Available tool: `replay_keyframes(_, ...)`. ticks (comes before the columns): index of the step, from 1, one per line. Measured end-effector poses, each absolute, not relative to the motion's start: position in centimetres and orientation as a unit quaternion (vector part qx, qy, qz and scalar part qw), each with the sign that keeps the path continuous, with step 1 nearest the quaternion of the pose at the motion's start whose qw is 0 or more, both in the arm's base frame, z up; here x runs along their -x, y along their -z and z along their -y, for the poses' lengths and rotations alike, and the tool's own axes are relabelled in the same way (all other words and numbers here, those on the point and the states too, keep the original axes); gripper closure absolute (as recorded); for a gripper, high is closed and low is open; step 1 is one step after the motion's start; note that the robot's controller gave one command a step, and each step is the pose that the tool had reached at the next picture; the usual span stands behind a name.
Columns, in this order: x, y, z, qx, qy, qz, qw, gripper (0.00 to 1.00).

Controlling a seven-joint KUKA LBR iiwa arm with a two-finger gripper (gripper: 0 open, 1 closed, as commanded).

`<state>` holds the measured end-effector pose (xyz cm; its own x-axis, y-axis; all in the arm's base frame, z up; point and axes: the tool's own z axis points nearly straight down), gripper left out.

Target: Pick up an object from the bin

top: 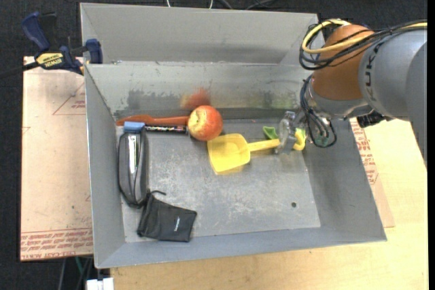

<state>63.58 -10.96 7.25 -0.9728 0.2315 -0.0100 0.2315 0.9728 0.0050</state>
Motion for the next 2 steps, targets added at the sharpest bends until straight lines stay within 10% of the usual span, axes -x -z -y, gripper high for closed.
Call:
replay_keyframes(1,-63.53,-7.18,10.99,-0.117,-0.002,-0.993,0.005,0.00)
replay_keyframes(2,-63.71,-7.42,11.04,-0.117,-0.001,-0.993,0.008,1.00)
